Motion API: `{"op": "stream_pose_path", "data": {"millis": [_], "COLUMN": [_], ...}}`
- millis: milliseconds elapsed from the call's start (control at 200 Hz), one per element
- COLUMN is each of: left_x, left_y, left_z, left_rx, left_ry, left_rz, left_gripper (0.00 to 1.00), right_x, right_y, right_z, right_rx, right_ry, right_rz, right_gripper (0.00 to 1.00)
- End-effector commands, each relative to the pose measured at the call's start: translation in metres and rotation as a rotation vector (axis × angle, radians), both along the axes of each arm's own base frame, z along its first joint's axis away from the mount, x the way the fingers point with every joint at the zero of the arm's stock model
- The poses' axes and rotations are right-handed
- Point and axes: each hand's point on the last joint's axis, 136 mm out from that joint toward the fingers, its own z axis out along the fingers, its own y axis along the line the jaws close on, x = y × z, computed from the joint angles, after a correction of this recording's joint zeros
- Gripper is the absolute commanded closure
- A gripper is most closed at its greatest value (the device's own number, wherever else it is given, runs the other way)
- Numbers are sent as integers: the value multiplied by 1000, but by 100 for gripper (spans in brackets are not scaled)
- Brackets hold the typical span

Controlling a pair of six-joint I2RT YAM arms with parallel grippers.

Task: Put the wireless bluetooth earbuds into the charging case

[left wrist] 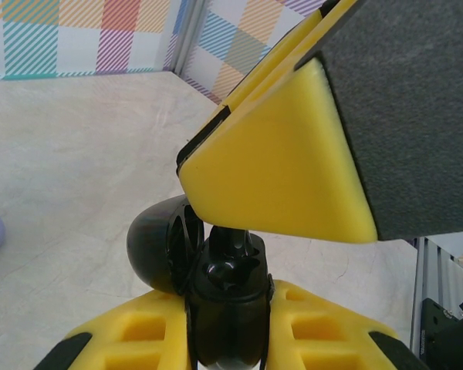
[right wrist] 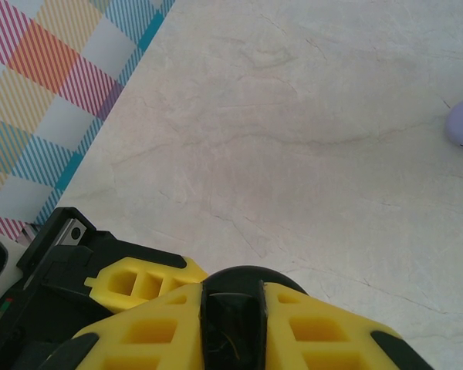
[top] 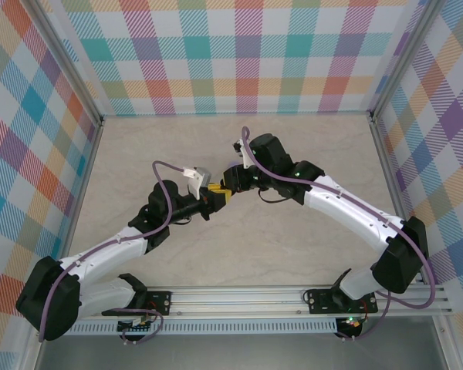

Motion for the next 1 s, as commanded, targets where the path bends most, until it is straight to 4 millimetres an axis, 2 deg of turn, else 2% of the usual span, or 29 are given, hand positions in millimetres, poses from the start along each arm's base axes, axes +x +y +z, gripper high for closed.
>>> {"op": "stream_pose_path", "data": {"millis": [0, 705, 995], "left_x": [0, 5, 3], "left_y": [-1, -1, -2], "left_z": [29, 31, 33], "left_rx": [-51, -63, -68], "left_ry": [-67, -46, -54], "left_rz": [0, 22, 6], "left_gripper": [90, 90, 90], "right_x": [-3, -11, -12], "right_y": [8, 13, 13], "right_z": [7, 4, 4], "right_rx": [0, -3, -6], "right_ry": [-15, -6, -4], "right_rz": [35, 77, 80], "right_gripper": [77, 77, 72]}}
